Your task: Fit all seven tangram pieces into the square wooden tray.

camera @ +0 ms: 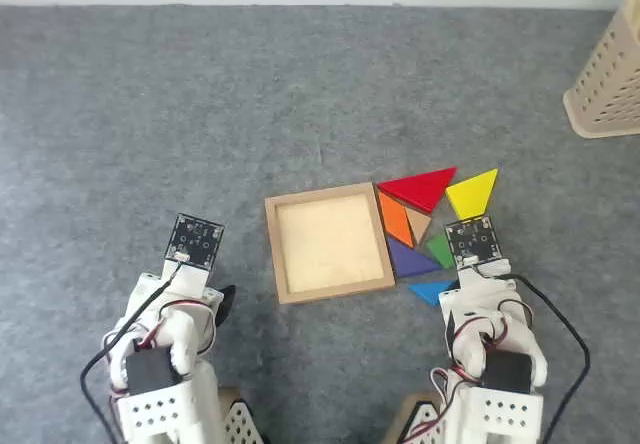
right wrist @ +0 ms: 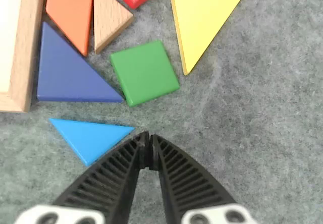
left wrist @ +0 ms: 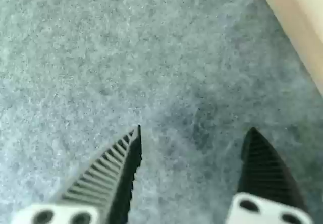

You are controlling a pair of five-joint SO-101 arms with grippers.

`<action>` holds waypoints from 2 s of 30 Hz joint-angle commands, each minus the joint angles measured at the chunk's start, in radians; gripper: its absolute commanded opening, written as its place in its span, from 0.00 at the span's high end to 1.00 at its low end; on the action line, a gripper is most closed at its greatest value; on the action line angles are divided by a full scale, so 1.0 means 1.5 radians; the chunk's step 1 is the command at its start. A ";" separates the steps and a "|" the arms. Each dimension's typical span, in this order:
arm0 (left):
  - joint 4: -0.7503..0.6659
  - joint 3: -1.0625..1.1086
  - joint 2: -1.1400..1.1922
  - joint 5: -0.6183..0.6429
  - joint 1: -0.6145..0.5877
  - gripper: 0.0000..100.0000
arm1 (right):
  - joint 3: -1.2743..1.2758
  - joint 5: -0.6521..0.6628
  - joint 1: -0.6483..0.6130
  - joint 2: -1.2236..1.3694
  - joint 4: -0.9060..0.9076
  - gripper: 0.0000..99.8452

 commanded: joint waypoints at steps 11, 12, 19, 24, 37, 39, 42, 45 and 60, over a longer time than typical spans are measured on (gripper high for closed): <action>0.002 -0.009 -0.011 0.004 0.003 0.70 | 0.012 0.008 0.005 -0.015 -0.012 0.99; 0.002 -0.009 -0.011 0.004 0.003 0.70 | 0.012 0.008 0.005 -0.015 -0.012 0.99; 0.002 -0.009 -0.011 0.004 0.003 0.70 | 0.012 0.008 0.005 -0.015 -0.012 0.99; 0.002 -0.009 -0.011 0.004 0.003 0.70 | 0.012 0.008 0.005 -0.015 -0.012 0.99; 0.002 -0.009 -0.011 0.004 0.003 0.70 | 0.012 0.006 -0.022 -0.015 -0.012 0.99; 0.002 -0.009 -0.011 0.004 0.003 0.70 | 0.012 0.006 -0.019 -0.015 -0.012 0.99; 0.002 -0.009 -0.011 0.004 0.003 0.70 | 0.012 0.006 -0.021 -0.015 -0.012 0.99; 0.002 -0.009 -0.011 0.004 0.003 0.70 | 0.012 0.009 -0.021 -0.015 -0.024 0.99; 0.002 -0.009 -0.011 0.004 0.002 0.70 | -0.129 0.044 0.121 0.006 -0.058 0.99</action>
